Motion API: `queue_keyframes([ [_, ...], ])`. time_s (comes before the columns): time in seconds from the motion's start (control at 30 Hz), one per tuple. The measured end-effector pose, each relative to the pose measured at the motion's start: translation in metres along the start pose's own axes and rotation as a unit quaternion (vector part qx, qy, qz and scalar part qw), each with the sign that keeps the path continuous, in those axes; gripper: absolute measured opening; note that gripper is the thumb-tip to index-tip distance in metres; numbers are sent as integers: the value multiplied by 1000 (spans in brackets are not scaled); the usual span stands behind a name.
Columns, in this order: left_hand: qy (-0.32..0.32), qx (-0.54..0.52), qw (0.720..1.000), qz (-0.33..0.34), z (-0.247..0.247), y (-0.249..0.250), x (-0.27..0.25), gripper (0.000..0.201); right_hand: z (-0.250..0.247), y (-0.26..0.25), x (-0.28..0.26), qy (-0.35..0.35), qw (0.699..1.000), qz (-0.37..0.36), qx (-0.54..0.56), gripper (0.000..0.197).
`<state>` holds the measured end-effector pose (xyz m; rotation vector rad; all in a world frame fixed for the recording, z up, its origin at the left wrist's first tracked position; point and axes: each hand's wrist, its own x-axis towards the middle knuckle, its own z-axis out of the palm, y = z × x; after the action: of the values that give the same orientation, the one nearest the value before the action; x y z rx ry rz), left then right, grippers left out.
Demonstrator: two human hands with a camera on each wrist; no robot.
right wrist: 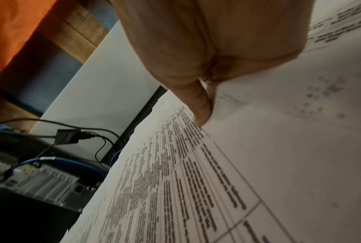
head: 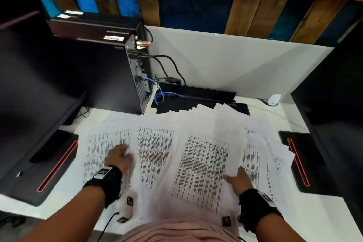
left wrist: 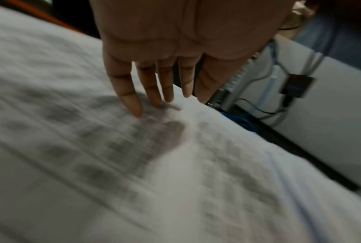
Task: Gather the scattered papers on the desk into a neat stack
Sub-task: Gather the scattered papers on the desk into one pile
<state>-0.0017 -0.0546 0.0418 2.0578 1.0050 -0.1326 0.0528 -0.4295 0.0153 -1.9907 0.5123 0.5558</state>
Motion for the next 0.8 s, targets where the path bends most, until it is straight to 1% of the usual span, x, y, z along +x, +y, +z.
queue_keyframes([
  [0.03, 39, 61, 997, -33, -16, -17, 3, 46, 2, -2, -3, 6, 1000, 0, -13, 69],
  [0.1, 89, 167, 976, -111, -41, -43, 1, 51, 4, -5, -7, 17, 999, -13, -39, 73],
  [0.17, 114, 184, 961, -174, -55, -62, -4, 63, 5, -6, -7, 19, 999, -17, -42, 70],
  [0.23, 124, 173, 956, -201, -58, -75, -6, 73, 7, -5, -6, 27, 998, -14, -52, 65],
  [0.27, 123, 163, 959, -198, -56, -79, -6, 76, 7, -5, -5, 30, 998, -10, -59, 60],
  [0.33, 105, 108, 971, -183, -53, -81, -2, 75, 7, -3, -4, 30, 997, -9, -67, 47],
  [0.4, 63, 74, 985, -145, -49, -80, 3, 70, 7, -2, -4, 27, 997, -15, -64, 32],
  [0.43, 46, 72, 989, -124, -45, -80, 6, 66, 8, -1, -4, 26, 997, -18, -63, 30],
  [0.47, 35, 73, 991, -104, -42, -78, 8, 61, 8, -1, -4, 27, 997, -20, -64, 31],
  [0.53, 27, 93, 993, -73, -37, -62, 1, 49, 8, 0, -3, 32, 997, -19, -71, 42],
  [0.57, 32, 99, 993, -61, -34, -54, -2, 48, 9, 0, -3, 33, 997, -17, -73, 46],
  [0.6, 37, 91, 994, -57, -32, -47, -4, 53, 9, 0, -3, 33, 997, -16, -74, 51],
  [0.7, 24, -36, 996, -77, -27, -30, -14, 78, 11, 0, -6, 32, 996, -13, -78, 66],
  [0.73, 8, -62, 995, -81, -25, -26, -16, 82, 11, 1, -5, 33, 996, -14, -76, 68],
  [0.8, -62, -54, 993, -80, -21, -19, -23, 85, 11, 1, -5, 33, 996, -9, -77, 67],
])
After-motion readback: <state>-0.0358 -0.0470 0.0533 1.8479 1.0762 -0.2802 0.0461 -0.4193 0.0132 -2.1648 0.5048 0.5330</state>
